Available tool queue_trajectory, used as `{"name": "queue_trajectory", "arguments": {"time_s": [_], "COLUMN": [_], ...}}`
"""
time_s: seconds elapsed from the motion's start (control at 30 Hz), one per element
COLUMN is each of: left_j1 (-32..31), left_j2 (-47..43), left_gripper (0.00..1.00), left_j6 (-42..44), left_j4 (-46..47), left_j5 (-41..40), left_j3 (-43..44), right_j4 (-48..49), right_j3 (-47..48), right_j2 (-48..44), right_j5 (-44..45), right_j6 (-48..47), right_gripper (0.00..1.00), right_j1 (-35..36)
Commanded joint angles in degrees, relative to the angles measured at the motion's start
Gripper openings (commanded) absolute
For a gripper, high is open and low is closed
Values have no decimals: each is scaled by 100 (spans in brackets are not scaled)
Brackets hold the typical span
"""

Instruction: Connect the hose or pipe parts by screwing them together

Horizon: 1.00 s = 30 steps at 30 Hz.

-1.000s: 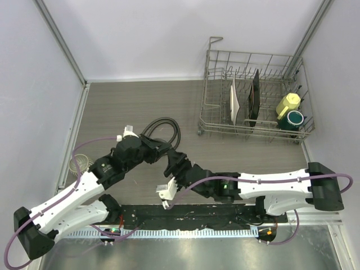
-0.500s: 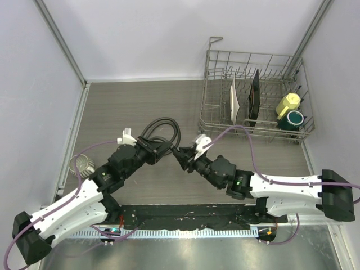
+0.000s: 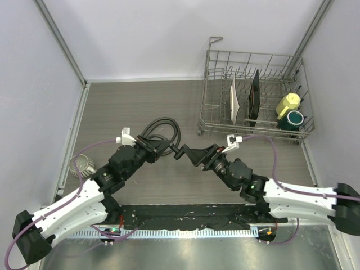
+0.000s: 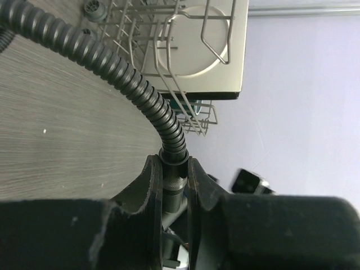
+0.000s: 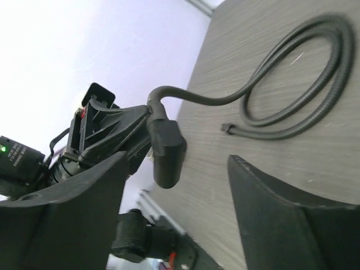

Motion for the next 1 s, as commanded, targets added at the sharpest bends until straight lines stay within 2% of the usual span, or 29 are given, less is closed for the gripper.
{"name": "queue_trajectory", "arguments": {"time_s": [0.0,0.03,0.07,0.1,0.17,0.2,0.3,0.33,0.4,0.43,0.53,0.67,0.77,0.87,0.93,0.97], "left_j1": [32,32,32,32,32,32,32,32,32,32,32,32,32,32,32,41], "left_j2": [-102,-67,-23,12,144,188,373,451,540,601,680,681,663,637,628,610], "left_gripper": [0,0,0,0,0,0,0,0,0,0,0,0,0,0,0,0], "left_j6": [146,163,181,216,216,216,172,172,163,172,155,146,128,-12,-39,-30], "left_j4": [-108,-231,-493,-592,-837,-891,-1093,-1146,-1392,-1523,-1761,-1911,-1973,-1920,-1876,-1867], "left_j5": [-328,-311,-276,-240,-153,-109,32,76,198,234,366,393,436,568,621,621], "left_j3": [417,479,549,680,804,927,1155,1217,1427,1498,1753,1973,2044,2018,2009,2000], "right_j4": [-2576,-3303,-3511,-3626,-4153,-4233,-4304,-4269,-4181,-4041,-3689,-3899,-3672,-2654,-1924,-1687], "right_j3": [1171,1365,1706,1875,2322,2429,2746,2790,2878,2852,2729,2756,2590,2273,2228,2202], "right_j2": [-1001,-1038,-1047,-995,-872,-793,-433,-232,-72,24,174,429,605,929,1184,1229], "right_j5": [394,412,134,-52,-455,-493,-353,-335,-518,-528,-581,-713,-468,-81,77,174], "right_j6": [-1998,-2664,-3349,-4670,-5829,-7175,-8932,-9990,-10893,-11680,-12477,-12874,-13085,-13402,-13228,-13009], "right_gripper": [80,80,80,80,81,82,85,87,87,88,89,89,89,84,68,55], "right_j1": [-10,-10,-10,-1,34,86,402,481,736,841,1062,1246,1317,1326,1326,1326]}}
